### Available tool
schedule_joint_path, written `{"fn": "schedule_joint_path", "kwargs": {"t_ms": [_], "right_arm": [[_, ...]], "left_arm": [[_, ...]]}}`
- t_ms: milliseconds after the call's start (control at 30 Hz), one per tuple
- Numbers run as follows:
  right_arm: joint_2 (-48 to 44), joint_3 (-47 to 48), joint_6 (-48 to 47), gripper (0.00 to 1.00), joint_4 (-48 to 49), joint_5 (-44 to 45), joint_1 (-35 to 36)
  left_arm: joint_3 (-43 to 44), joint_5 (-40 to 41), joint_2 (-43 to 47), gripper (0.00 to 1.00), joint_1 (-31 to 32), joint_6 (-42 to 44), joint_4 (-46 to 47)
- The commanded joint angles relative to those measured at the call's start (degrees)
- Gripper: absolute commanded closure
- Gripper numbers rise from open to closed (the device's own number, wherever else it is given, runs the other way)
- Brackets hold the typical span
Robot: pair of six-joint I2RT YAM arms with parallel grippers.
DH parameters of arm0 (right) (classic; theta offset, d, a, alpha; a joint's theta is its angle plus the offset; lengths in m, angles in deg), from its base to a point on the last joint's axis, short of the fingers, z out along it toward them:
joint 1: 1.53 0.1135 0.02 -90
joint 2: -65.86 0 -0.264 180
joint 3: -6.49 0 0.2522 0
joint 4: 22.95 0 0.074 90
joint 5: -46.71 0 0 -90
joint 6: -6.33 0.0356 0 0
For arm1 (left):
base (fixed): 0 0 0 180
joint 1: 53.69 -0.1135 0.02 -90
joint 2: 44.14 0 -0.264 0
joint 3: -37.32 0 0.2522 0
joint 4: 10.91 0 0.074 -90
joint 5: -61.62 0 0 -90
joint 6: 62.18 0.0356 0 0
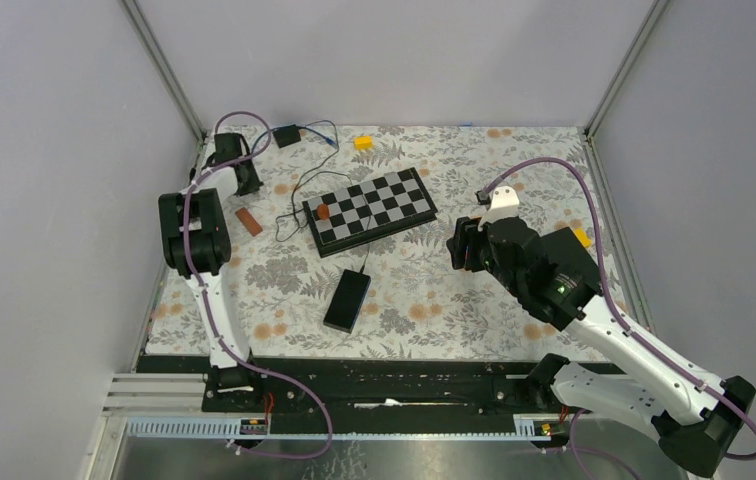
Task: Insert the plug into the switch port
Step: Pick up the connector from the corner of the board.
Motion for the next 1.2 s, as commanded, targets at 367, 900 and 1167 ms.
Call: {"fn": "schedule_joint_path", "kwargs": {"t_ms": [367, 900, 1167], "right_arm": [[-0.36, -0.16, 0.55, 0.41, 1.39, -1.54, -0.22], [0.35, -0.34, 0.92, 0.41, 2.23, -2.61, -0.24], [0.50, -0.53, 0.81, 0.41, 2.67, -2.61, -0.24]], "left_arm": [[-22.42, 15.91, 27.88, 1.00, 13.05, -11.82, 15.53], [-14.34, 26.52, 38.85, 1.00, 27.96, -1.95, 5.71], [-13.93, 35.12, 45.27, 1.00, 36.16, 3.57, 5.08]]}}
